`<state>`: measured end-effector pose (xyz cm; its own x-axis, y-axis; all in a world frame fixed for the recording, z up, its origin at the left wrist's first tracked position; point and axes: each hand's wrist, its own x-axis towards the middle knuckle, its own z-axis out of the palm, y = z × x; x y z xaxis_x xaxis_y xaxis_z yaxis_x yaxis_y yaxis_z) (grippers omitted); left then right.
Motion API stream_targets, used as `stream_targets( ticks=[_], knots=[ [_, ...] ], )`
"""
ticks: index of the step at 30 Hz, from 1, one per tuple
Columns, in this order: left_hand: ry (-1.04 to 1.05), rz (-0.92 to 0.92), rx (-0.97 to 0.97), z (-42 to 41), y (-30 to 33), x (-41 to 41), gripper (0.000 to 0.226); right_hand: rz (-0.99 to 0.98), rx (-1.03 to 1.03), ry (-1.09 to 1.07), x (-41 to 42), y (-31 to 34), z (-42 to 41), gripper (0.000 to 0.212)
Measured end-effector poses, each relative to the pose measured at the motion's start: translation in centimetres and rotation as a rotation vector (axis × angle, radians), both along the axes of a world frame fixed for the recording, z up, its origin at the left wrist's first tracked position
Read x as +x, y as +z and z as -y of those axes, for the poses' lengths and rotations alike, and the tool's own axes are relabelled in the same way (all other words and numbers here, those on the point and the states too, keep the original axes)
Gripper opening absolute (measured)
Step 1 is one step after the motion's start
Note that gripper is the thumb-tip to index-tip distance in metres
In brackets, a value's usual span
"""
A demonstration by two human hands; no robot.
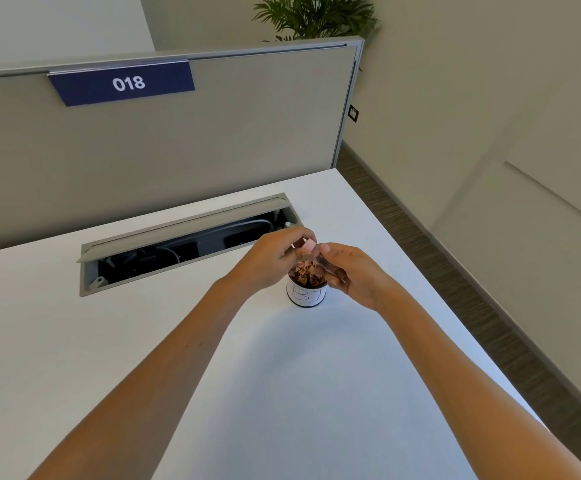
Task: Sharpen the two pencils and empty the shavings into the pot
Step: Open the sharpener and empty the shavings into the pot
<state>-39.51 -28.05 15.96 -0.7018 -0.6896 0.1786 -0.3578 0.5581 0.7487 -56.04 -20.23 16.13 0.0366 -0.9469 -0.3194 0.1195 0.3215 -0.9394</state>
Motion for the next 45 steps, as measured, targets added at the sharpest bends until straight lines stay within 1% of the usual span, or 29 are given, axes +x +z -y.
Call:
stream_targets(
  ticks=[2, 4, 8, 11, 13, 14, 16, 18, 20, 22, 24, 28, 32, 36, 38, 41, 43, 45],
  knots=[
    [-0.001, -0.016, 0.02, 0.0, -0.4, 0.1, 0.016, -0.001, -0.008, -0.009, -0.1, -0.4, -0.1, 0.027],
    [0.02, -0.055, 0.067, -0.1, -0.9, 0.0, 0.015, -0.05, -0.033, -0.02, -0.2, -0.5, -0.1, 0.026],
    [0.199, -0.203, 0.227, -0.5, -1.7, 0.3, 0.019, -0.248, -0.068, -0.083, -0.4, -1.0, 0.2, 0.022],
    [0.329, -0.275, 0.399, -0.5, -2.4, 0.6, 0.023, -0.501, -0.089, -0.148, -0.7, -1.6, 0.4, 0.025],
    [0.382, -0.308, 0.528, -0.8, -2.9, 0.8, 0.019, -0.767, -0.178, -0.126, -0.9, -2.0, 0.5, 0.026],
    [0.399, -0.337, 0.589, -1.0, -3.2, 0.9, 0.016, -0.866, -0.232, -0.107, -1.0, -2.1, 0.5, 0.026],
    [0.419, -0.423, 0.715, -1.6, -3.7, 1.0, 0.014, -0.965, -0.333, -0.074, -0.8, -2.2, 0.6, 0.029],
    [0.436, -0.507, 0.834, -2.1, -4.1, 1.1, 0.017, -0.973, -0.405, -0.08, -0.5, -2.0, 0.6, 0.036],
    [0.455, -0.554, 0.923, -2.6, -4.5, 0.9, 0.019, -0.935, -0.406, -0.114, -0.2, -1.6, 0.8, 0.046],
    [0.466, -0.569, 0.967, -3.0, -4.8, 0.7, 0.02, -0.903, -0.396, -0.139, 0.0, -1.5, 0.9, 0.056],
    [0.474, -0.573, 0.98, -3.2, -5.0, 0.5, 0.02, -0.903, -0.406, -0.155, 0.2, -1.6, 0.8, 0.059],
    [0.469, -0.582, 0.985, -3.2, -5.0, 0.4, 0.017, -0.962, -0.476, -0.197, 0.3, -2.3, 0.7, 0.047],
    [0.455, -0.574, 0.981, -3.1, -5.1, 0.4, 0.017, -1.113, -0.519, -0.123, 0.3, -2.2, 0.7, 0.034],
    [0.454, -0.545, 0.973, -2.9, -5.1, 0.5, 0.018, -1.086, -0.545, -0.182, 0.8, -2.1, 0.6, 0.041],
    [0.448, -0.537, 0.972, -2.8, -5.1, 0.5, 0.017, -1.138, -0.562, -0.168, 0.9, -2.2, 0.7, 0.036],
    [0.442, -0.535, 0.976, -2.8, -5.1, 0.6, 0.018, -1.107, -0.549, -0.215, 0.9, -2.2, 0.9, 0.036],
    [0.435, -0.533, 0.976, -2.8, -5.2, 0.7, 0.018, -1.147, -0.569, -0.191, 0.9, -2.2, 1.0, 0.029],
    [0.433, -0.525, 0.972, -2.8, -5.2, 0.7, 0.016, -1.133, -0.562, -0.199, 0.9, -2.4, 1.0, 0.033]
  ],
)
